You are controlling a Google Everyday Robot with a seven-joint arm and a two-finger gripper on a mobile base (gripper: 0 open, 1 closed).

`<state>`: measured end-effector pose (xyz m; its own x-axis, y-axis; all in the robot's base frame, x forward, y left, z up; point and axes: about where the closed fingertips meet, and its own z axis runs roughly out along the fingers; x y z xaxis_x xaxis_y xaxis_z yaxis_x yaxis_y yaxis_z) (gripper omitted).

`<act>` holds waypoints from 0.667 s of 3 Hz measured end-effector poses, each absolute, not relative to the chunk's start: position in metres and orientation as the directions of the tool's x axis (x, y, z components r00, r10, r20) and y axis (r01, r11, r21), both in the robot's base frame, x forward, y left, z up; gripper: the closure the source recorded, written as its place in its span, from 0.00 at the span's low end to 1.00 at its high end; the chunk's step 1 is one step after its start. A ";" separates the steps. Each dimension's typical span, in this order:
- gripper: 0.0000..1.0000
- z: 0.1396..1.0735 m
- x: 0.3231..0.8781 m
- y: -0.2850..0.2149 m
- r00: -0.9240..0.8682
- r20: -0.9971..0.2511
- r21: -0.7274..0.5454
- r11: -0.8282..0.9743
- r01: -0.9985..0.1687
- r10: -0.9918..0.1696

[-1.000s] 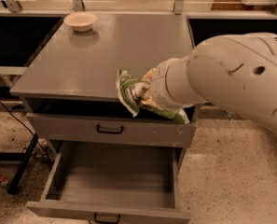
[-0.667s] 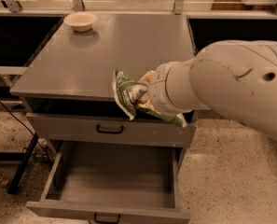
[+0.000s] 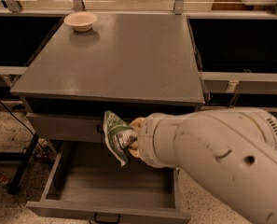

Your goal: Place green jalapeno chip bag into middle drawer

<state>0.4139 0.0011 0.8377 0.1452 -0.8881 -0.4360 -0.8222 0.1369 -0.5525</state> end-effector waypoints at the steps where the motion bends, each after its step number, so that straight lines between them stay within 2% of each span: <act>1: 1.00 0.779 0.387 0.005 0.092 -0.416 -0.464 0.124 -0.877 -0.905; 2: 1.00 0.772 0.387 0.002 0.038 -0.418 -0.441 0.167 -0.882 -0.908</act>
Offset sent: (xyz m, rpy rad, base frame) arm -0.0244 0.0039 -0.0508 -0.0307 0.0951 -0.0027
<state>0.3870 0.0016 0.7715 0.0375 -0.9077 -0.4178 -0.8819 0.1666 -0.4410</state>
